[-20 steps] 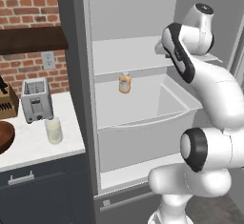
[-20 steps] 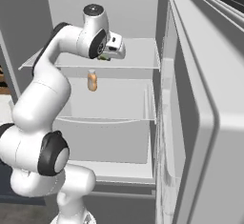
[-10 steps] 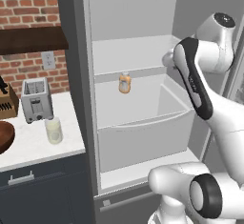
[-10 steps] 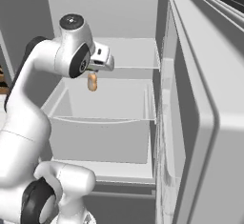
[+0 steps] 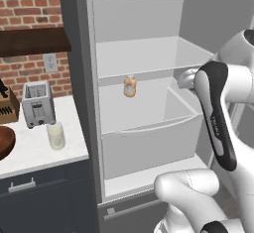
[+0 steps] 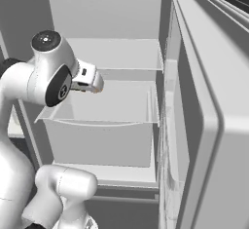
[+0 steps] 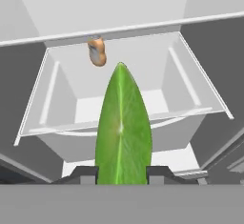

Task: Grab a lemon wedge from the fridge and one ice cube from the ice bowl, and put them in the glass of lemonade.

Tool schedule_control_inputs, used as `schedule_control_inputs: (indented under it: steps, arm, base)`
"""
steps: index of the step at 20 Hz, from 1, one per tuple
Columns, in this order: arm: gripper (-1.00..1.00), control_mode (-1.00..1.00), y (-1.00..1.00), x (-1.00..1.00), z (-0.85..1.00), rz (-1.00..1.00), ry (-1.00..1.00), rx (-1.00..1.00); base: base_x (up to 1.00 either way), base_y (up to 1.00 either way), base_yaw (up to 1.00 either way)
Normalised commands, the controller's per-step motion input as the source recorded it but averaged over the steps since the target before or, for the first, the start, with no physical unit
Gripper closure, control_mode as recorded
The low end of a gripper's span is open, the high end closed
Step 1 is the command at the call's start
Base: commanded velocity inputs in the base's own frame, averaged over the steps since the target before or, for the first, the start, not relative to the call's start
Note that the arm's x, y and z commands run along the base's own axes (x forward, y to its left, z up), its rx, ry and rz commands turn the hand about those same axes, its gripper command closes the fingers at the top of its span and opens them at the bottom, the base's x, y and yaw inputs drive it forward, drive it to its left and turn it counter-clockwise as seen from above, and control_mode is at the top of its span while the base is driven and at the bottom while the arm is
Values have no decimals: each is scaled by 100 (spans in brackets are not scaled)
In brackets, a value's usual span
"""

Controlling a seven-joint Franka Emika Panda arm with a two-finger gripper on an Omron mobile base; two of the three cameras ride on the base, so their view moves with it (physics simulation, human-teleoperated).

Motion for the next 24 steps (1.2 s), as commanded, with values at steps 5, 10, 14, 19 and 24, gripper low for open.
schedule_control_inputs:
  steps: [5,10,14,19,24]
  arm:
    - [100,-100,9,-56,-34,0,6,0]
    - [100,-100,1,-20,-46,0,5,0]
    - [100,-100,0,-8,-33,0,0,0]
    - [100,-100,0,-7,-5,0,0,0]
    - [100,-100,0,-1,0,0,0,0]
  base:
    - [0,0,0]
    - [0,0,0]
    - [0,0,0]
    - [0,0,0]
    - [0,0,0]
